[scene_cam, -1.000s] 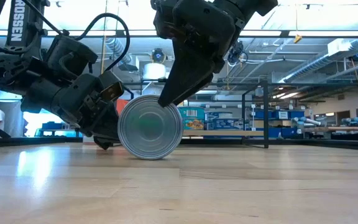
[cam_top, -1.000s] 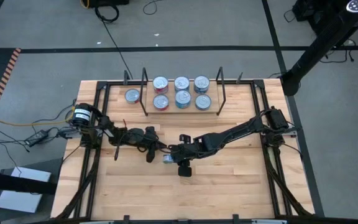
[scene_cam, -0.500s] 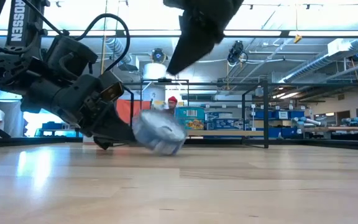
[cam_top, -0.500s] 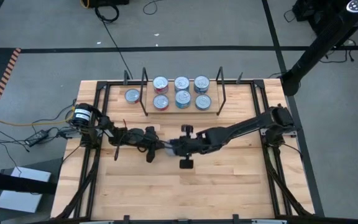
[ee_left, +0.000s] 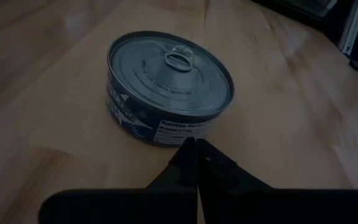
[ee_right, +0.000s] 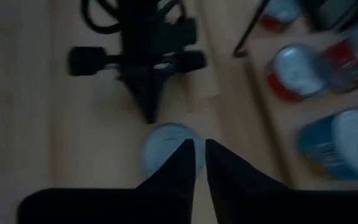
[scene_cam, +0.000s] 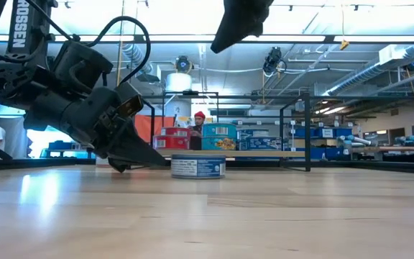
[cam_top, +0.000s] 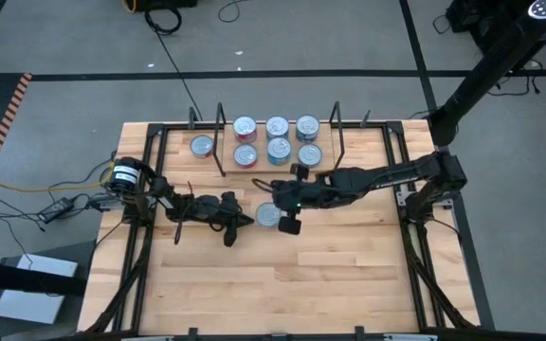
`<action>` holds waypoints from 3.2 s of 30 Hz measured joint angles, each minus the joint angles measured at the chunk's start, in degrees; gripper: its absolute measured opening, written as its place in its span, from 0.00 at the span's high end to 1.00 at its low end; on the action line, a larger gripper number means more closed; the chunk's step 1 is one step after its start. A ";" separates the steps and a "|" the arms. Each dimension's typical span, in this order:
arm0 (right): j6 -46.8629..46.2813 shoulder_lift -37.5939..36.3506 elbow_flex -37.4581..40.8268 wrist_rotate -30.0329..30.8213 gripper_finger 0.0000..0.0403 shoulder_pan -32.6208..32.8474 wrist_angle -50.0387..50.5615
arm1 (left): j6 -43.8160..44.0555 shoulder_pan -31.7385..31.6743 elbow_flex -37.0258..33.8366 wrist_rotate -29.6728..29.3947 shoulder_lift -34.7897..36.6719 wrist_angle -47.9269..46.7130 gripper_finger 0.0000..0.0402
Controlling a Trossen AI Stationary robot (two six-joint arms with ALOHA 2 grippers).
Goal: Stack canned seafood by type on shelf
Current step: Stack the blue tuna can on top of the other blue tuna can
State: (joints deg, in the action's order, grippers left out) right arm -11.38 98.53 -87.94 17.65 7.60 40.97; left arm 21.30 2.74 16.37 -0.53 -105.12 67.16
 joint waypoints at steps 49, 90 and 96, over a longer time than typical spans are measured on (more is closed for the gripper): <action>-17.01 8.65 10.58 -13.26 0.98 0.20 -17.33 | -7.36 -4.20 9.67 1.23 -7.82 -1.64 1.00; -14.43 7.98 16.68 -15.46 0.98 7.62 -21.85 | -10.25 -3.37 16.85 7.26 -10.75 -5.57 1.00; -15.10 8.28 18.15 -12.98 0.98 10.32 -23.18 | -10.46 -3.37 16.84 9.27 -10.75 -5.64 1.00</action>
State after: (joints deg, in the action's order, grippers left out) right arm -26.48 106.80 -69.79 4.67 17.92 17.79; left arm 10.84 -0.62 33.21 8.74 -115.87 61.52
